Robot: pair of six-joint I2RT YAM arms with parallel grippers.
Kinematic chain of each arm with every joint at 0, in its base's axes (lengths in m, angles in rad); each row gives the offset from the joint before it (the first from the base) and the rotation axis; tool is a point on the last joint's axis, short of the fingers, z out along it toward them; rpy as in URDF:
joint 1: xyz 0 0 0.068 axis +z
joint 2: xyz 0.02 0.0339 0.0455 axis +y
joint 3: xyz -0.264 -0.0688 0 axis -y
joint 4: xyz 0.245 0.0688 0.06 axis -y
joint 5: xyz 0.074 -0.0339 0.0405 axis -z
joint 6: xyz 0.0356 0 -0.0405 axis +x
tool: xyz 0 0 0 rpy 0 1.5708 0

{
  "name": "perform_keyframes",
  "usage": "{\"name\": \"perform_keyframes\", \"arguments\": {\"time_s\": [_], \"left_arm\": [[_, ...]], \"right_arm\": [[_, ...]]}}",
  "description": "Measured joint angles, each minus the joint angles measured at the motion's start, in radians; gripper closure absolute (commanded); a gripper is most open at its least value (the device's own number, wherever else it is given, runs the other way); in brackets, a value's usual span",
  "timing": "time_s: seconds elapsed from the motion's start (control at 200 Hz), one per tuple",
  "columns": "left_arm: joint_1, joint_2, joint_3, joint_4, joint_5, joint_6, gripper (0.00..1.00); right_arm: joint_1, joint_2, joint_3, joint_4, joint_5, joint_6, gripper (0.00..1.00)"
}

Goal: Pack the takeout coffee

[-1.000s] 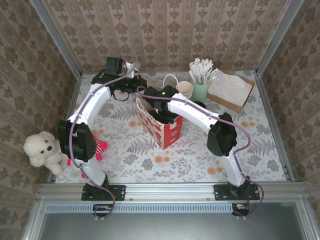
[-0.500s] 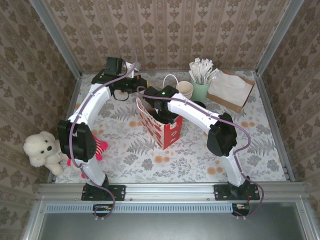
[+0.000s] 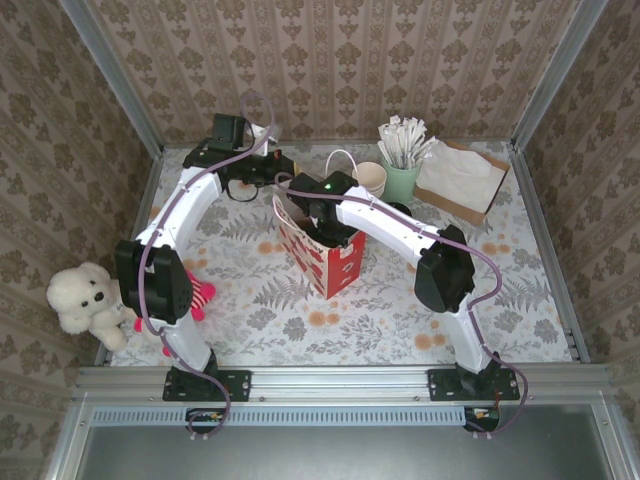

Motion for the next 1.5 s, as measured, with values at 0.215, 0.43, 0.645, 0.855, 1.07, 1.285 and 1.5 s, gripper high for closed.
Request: {"name": "perform_keyframes", "arguments": {"time_s": [0.215, 0.43, 0.645, 0.855, 1.07, 1.285, 1.5], "left_arm": [[0.000, 0.001, 0.000, 0.003, 0.008, 0.000, 1.00], [0.000, 0.002, 0.000, 0.004, 0.016, 0.000, 1.00], [0.000, 0.005, 0.000, 0.008, 0.017, 0.000, 1.00], [0.000, 0.008, 0.000, 0.015, 0.025, -0.004, 1.00], [0.000, 0.017, 0.000, 0.034, 0.040, -0.003, 1.00], [0.000, 0.018, 0.000, 0.054, 0.047, 0.004, 1.00], [0.000, 0.018, -0.001, 0.092, 0.072, 0.019, 1.00]], "right_arm": [[-0.014, -0.024, -0.034, 0.032, -0.035, 0.005, 0.51], [-0.026, -0.039, -0.061, 0.056, -0.054, 0.008, 0.52], [-0.026, -0.039, -0.067, 0.064, -0.053, 0.009, 0.52], [-0.026, -0.040, -0.076, 0.071, -0.050, 0.011, 0.53], [-0.026, -0.042, -0.055, 0.059, -0.051, 0.015, 0.52], [-0.025, -0.049, 0.017, 0.034, -0.055, 0.023, 0.52], [-0.025, -0.065, 0.052, 0.008, -0.055, 0.030, 0.52]]}}
